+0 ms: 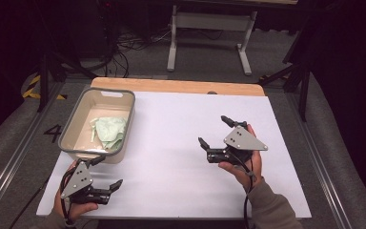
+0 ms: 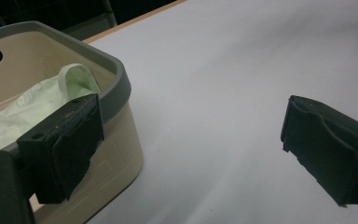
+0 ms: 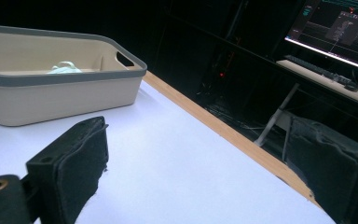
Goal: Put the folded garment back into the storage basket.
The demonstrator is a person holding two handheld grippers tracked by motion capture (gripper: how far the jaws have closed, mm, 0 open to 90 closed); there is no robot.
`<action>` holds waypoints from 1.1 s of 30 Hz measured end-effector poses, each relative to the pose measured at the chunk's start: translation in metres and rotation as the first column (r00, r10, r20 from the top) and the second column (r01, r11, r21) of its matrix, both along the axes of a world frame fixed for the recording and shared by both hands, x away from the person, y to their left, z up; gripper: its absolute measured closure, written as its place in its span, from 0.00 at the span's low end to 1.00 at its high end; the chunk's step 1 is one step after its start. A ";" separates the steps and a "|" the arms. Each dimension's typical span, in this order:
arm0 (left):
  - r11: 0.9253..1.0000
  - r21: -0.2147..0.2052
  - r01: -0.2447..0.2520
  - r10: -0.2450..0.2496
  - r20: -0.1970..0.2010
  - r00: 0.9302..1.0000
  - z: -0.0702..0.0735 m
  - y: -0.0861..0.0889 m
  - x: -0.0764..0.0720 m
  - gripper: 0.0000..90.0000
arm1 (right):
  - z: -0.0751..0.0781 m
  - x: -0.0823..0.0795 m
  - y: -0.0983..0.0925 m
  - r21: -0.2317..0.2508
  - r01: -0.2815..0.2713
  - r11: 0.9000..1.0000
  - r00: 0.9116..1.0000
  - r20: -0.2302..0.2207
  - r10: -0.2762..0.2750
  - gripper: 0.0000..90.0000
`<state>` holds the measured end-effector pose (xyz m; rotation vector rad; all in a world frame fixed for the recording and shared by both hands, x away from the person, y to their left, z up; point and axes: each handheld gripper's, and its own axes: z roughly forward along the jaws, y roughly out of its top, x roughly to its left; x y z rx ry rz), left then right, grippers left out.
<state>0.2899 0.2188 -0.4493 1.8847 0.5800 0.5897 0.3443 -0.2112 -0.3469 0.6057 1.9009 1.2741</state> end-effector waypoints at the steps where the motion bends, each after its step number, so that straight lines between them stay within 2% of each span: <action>1: 1.000 -0.001 0.001 -0.001 0.000 1.000 0.000 0.000 0.000 0.08 | 0.000 -0.001 -0.001 0.001 0.001 1.000 1.000 -0.002 -0.001 0.08; 5: 1.000 0.004 -0.001 0.001 0.000 1.000 0.000 0.000 0.000 0.07 | -0.002 -0.004 -0.004 -0.015 0.001 1.000 1.000 -0.001 -0.001 0.08; 14: 1.000 0.004 0.006 -0.006 0.002 1.000 0.000 0.000 0.000 0.06 | -0.003 -0.011 -0.014 -0.018 -0.005 1.000 1.000 0.001 0.005 0.08; 22: 1.000 0.008 0.009 -0.009 0.000 1.000 0.000 -0.001 0.000 0.05 | -0.008 -0.017 -0.022 -0.052 0.001 0.999 1.000 0.005 0.000 0.08; 25: 1.000 0.011 0.012 -0.012 0.001 1.000 0.000 -0.001 0.000 0.05 | -0.011 -0.020 -0.025 -0.067 0.007 0.998 1.000 0.012 -0.006 0.08; 33: 1.000 0.015 0.013 -0.013 0.007 1.000 0.001 -0.002 -0.001 0.05 | -0.026 -0.025 -0.034 -0.073 0.011 0.997 1.000 -0.011 -0.012 0.08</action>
